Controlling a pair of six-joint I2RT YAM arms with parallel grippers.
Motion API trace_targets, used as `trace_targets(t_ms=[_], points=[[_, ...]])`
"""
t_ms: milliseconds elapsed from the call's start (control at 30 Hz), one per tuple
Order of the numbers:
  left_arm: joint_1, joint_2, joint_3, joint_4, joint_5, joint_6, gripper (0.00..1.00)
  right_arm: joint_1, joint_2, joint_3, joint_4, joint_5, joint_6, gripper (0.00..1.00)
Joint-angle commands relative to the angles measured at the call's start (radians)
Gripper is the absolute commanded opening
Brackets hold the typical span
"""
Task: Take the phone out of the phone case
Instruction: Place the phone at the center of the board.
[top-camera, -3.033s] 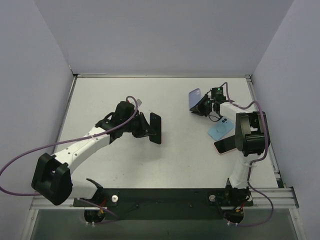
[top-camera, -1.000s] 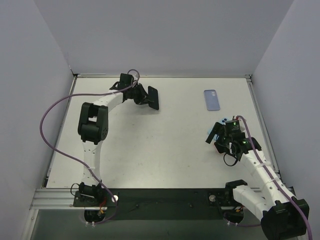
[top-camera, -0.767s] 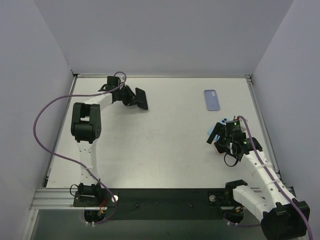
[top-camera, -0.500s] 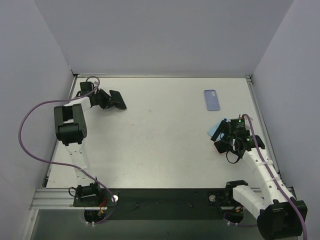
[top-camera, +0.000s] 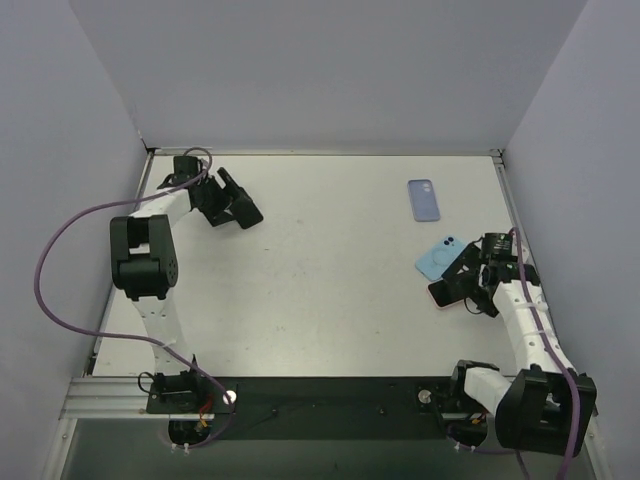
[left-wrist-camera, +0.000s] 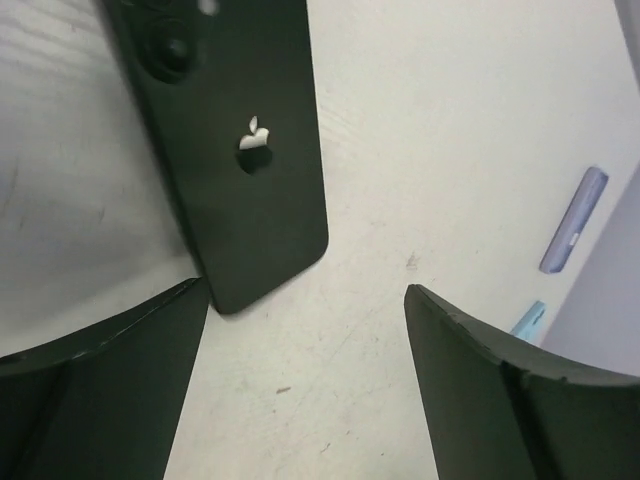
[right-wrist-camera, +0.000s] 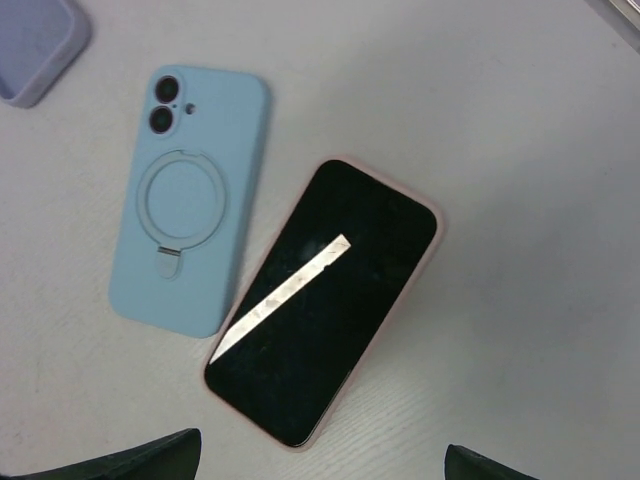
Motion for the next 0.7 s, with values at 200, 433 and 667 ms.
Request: trace_targets(t_ms=[200,433,667], points=[[-0.131,-0.458,-0.158,-0.211,-0.283,0.114,0.91,-0.128,0.267,0.095,0.077,-0.041,0.080,0.98],[-0.412,-0.661,-0.349,-0.161,-0.316,0.056,0.91,-0.176,0.500,0.216,0.146,-0.037,0.138,0.98],[-0.476,-0.698,-0.403,-0.127,-0.285,0.015,0.91,-0.166,0.639,0.254,0.134,-0.006,0.169,0.94]])
